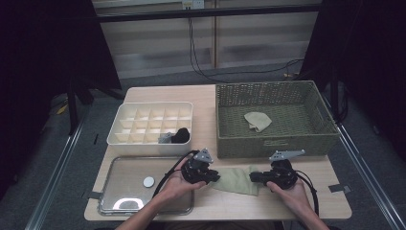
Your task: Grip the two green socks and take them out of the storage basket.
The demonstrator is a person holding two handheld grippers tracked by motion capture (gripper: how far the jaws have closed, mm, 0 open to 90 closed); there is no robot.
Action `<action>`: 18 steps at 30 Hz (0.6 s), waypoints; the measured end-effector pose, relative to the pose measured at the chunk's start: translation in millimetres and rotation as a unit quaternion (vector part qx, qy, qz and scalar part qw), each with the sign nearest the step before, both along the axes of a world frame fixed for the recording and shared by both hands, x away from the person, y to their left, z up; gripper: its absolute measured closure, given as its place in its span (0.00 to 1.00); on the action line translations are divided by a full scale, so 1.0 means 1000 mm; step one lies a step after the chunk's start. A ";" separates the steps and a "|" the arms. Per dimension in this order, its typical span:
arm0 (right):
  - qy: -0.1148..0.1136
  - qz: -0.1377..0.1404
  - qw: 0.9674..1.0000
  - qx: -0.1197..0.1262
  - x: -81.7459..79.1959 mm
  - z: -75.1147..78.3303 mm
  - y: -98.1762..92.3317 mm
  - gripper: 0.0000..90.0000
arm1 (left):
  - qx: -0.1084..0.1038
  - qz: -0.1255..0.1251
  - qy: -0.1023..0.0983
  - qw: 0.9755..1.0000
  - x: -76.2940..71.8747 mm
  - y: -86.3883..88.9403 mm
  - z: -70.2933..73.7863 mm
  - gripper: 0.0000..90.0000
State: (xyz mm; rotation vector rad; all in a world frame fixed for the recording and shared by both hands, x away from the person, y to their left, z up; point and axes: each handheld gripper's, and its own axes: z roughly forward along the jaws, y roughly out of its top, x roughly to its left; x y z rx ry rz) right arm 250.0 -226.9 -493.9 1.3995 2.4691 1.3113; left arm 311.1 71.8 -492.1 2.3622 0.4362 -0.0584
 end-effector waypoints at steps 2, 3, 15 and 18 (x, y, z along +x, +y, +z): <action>0.008 -0.001 1.000 -0.016 0.001 -0.004 0.001 0.93 | -0.006 0.007 0.006 1.000 -0.003 0.003 0.000 0.85; 0.009 0.000 1.000 -0.021 0.002 -0.006 0.001 0.93 | -0.007 0.002 0.005 1.000 -0.003 0.006 -0.001 0.85; 0.005 -0.003 1.000 -0.025 0.003 -0.007 0.003 0.91 | -0.004 -0.011 0.035 0.999 -0.028 0.025 0.002 0.80; -0.006 -0.002 1.000 -0.019 0.004 -0.004 0.006 0.89 | -0.020 -0.006 0.024 0.999 -0.030 0.026 0.001 0.79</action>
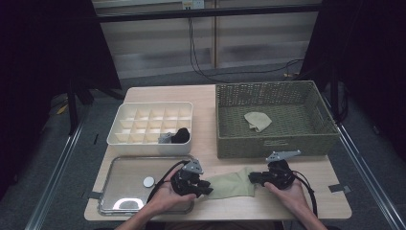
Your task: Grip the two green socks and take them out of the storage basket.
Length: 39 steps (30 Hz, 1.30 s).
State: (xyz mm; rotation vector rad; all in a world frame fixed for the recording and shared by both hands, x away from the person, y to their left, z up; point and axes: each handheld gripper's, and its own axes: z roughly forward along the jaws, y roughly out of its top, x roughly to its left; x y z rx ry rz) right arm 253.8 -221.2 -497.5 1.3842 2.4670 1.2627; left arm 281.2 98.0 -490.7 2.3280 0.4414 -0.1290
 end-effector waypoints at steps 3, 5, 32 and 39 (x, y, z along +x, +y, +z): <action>-0.017 -0.008 1.000 0.014 0.005 0.006 0.000 0.86 | -0.016 0.003 0.004 1.000 0.000 0.001 0.000 0.78; -0.019 -0.010 1.000 0.015 0.008 0.008 0.000 0.85 | -0.011 -0.003 -0.001 1.000 0.001 0.003 0.004 0.80; 0.019 0.003 1.000 0.011 0.039 -0.006 0.007 0.97 | -0.001 -0.008 0.016 1.000 0.002 -0.002 0.002 0.75; -0.003 -0.004 0.999 0.039 0.036 0.004 0.002 0.98 | -0.034 -0.018 0.010 0.999 0.001 -0.022 0.008 0.80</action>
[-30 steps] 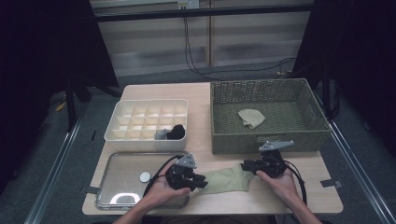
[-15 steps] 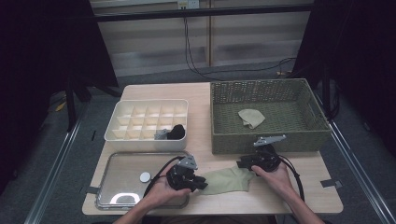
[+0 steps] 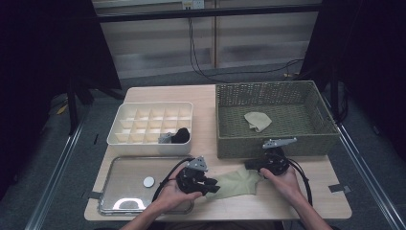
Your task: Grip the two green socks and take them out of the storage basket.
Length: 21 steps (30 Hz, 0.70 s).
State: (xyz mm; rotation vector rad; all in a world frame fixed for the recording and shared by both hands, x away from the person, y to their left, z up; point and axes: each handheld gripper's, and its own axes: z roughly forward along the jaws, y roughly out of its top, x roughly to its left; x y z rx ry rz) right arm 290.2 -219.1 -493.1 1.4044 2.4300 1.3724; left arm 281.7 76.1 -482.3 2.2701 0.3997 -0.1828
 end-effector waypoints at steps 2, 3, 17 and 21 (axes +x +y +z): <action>-0.001 0.000 1.000 0.004 -0.001 0.001 0.000 0.98 | -0.005 -0.001 -0.003 1.000 -0.001 -0.008 0.000 0.84; -0.002 0.001 1.000 0.005 -0.001 0.001 0.000 0.98 | 0.000 -0.003 -0.005 1.000 -0.001 -0.012 0.001 0.84; -0.012 0.002 1.000 0.012 -0.002 0.005 0.004 0.98 | -0.002 -0.039 0.011 0.999 -0.004 -0.053 -0.006 0.87; -0.016 0.003 1.000 0.019 -0.002 0.008 0.004 0.98 | 0.012 -0.038 0.015 0.999 -0.004 -0.057 -0.011 0.87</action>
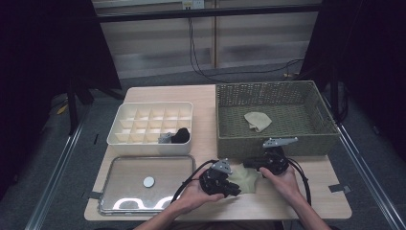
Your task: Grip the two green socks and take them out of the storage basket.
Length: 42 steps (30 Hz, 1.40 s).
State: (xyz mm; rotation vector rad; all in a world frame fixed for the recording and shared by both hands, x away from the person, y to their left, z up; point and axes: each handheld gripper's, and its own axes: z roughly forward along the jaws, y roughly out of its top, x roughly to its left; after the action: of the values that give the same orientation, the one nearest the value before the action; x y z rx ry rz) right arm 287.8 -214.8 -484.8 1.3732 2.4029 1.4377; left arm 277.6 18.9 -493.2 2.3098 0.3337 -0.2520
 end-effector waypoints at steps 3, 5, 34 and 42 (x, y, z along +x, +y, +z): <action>-0.003 0.000 1.000 0.006 0.000 0.002 0.001 0.98 | -0.002 -0.005 0.006 1.000 -0.001 -0.002 -0.003 0.85; -0.007 0.001 1.000 0.008 0.000 0.004 0.002 0.98 | -0.002 -0.002 0.007 1.000 0.000 -0.002 -0.005 0.84; -0.003 0.033 0.998 0.059 -0.046 0.021 0.013 0.99 | 0.011 0.053 -0.042 0.998 0.012 -0.005 -0.005 0.85; 0.029 0.048 0.997 0.057 -0.063 0.007 0.017 0.99 | 0.012 0.054 -0.049 0.997 0.008 0.005 -0.004 0.81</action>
State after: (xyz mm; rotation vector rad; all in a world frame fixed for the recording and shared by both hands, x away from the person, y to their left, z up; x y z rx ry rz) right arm 225.1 -197.6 -478.2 1.3576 2.4897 1.6028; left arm 286.0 23.4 -497.4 2.3091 0.4120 -0.0816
